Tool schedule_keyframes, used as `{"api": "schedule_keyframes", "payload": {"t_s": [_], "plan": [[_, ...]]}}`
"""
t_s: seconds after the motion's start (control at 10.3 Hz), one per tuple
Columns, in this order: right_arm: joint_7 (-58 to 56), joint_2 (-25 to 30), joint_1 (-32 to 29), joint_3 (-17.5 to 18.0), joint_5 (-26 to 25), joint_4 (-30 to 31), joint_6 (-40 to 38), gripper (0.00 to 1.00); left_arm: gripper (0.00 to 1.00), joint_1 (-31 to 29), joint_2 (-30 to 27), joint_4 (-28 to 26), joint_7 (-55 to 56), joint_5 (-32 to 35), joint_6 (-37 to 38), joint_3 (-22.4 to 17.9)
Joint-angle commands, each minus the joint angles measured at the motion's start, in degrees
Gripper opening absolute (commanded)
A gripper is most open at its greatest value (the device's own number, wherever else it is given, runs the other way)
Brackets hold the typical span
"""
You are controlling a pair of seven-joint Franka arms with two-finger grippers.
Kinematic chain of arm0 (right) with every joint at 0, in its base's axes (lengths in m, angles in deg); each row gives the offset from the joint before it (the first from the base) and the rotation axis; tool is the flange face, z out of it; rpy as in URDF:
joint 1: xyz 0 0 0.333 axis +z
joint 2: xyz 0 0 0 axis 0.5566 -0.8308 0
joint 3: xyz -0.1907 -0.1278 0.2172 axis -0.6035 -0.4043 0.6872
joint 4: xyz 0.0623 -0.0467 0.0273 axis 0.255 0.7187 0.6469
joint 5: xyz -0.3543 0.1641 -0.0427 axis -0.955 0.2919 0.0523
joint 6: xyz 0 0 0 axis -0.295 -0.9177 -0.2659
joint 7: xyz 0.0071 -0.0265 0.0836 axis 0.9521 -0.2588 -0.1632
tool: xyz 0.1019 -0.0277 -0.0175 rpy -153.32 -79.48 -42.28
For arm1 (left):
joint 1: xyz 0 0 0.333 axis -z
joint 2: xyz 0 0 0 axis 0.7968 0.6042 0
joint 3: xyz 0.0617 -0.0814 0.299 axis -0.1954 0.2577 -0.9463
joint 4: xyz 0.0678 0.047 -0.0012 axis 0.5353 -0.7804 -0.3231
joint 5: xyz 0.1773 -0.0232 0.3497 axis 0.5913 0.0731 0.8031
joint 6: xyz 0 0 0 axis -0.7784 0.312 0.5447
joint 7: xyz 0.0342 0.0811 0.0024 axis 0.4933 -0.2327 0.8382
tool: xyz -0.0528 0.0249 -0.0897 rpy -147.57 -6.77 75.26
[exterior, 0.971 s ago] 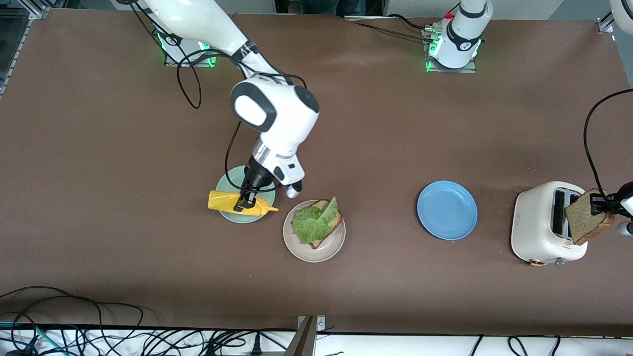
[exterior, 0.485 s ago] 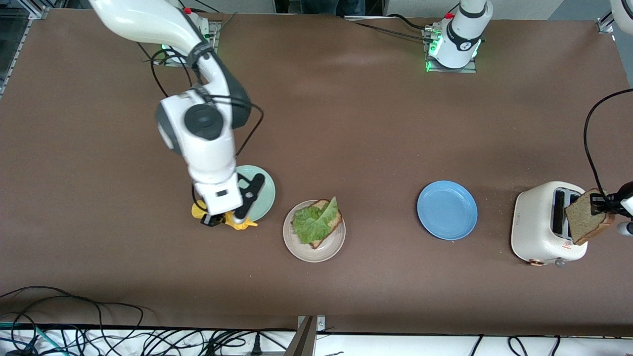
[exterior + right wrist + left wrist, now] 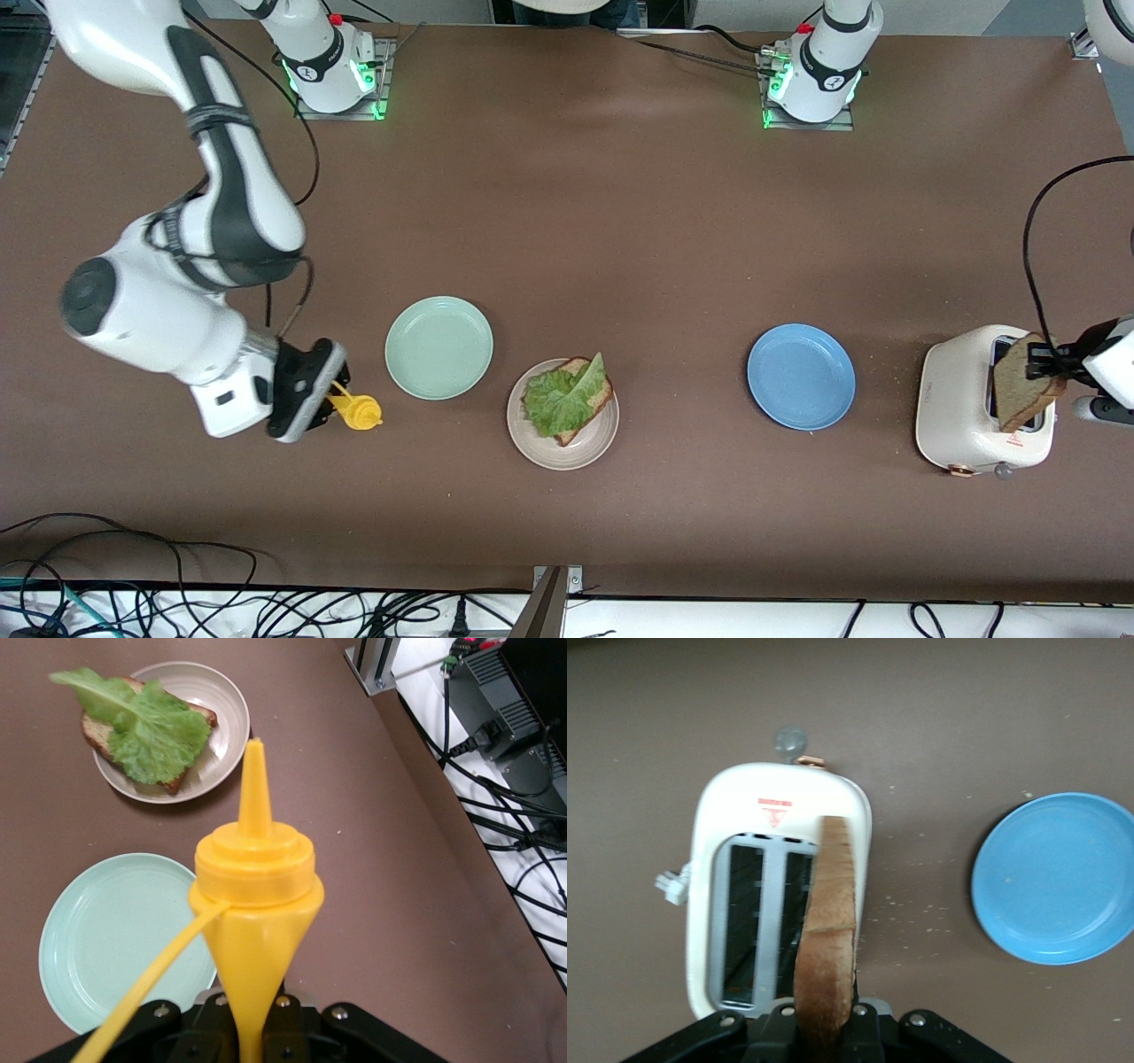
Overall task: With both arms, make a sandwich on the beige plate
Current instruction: 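Set the mustard down while the left gripper lifts the toast, then carry the toast to the beige plate while the right gripper releases mustard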
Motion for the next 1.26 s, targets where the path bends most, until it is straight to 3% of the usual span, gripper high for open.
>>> {"api": "schedule_keyframes", "payload": {"t_s": [0.0,0.19,0.58,0.97,1.16], "plan": [[-12.4,1.4,-4.7,1.0,11.4,3.6,-1.7,0.00,0.00,1.5,-1.9,0.0,7.0,-2.9,2.3,0.9],[-23.5,1.2,-8.5,0.9,21.1,5.4,-6.2,0.00,0.00,3.4,-3.0,0.0,16.7,-2.9,4.0,3.8],[-48.5,-1.6,-16.2,0.7,38.6,13.2,-15.3,0.00,0.00,3.3,-3.0,-0.1,33.4,-2.9,6.7,13.4],[-69.5,-6.7,-18.5,-1.3,44.4,16.3,-21.4,0.00,0.00,3.4,-3.0,-1.0,43.5,-3.7,11.0,19.4],[-73.4,-10.3,-18.5,-1.9,46.1,16.3,-25.4,0.00,0.00,4.4,-2.3,-0.8,51.6,-7.4,11.0,22.8]]}}
